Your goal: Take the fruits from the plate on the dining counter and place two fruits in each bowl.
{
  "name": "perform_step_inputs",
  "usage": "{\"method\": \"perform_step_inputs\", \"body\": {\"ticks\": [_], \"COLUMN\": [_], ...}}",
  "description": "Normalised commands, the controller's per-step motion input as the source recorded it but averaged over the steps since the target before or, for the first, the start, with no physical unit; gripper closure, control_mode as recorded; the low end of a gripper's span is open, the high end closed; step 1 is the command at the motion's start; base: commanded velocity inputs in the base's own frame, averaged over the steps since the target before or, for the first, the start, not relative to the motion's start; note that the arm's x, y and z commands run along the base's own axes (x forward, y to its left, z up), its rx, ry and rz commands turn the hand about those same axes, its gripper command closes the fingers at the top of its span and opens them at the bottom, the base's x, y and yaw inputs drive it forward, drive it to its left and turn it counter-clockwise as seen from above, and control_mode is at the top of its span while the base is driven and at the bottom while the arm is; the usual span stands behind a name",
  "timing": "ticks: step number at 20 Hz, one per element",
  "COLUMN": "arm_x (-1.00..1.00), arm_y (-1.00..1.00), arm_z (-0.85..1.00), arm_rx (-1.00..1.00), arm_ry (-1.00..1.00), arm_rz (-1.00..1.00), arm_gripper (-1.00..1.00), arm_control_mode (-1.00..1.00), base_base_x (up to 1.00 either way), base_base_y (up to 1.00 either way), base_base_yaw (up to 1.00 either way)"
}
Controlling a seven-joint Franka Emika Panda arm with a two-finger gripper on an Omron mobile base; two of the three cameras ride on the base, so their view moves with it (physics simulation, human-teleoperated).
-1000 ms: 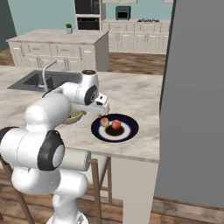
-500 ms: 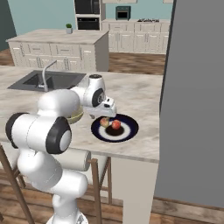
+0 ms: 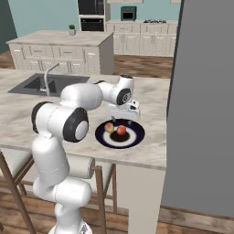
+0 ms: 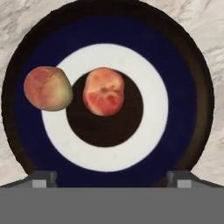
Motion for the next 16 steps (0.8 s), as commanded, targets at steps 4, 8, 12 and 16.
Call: {"method": "perform_step_inputs", "body": {"ticks": [4,8,12,16], "arm_x": [0.27,0.40,0.25,0.08], "arm_y": [0.15,0.20,0.00,0.00], "arm_z": [-0.73,-0.55,-0.27,-0.26], "arm_rx": [0.00,0.00,0.01,0.01], "arm_ry": [0.00,0.00,-0.06,-0.06], "arm_rz": [0.00,0.00,0.00,0.00], "arm_gripper": [-1.00,-1.00,-1.00,-1.00], "arm_control_mode": [-1.00,-1.00,-1.00,-1.00], "base_base_x": [0.00,0.00,0.00,0.00], "base_base_y": [0.00,0.00,0.00,0.00], "base_base_yaw": [0.00,0.00,0.00,0.00]}}
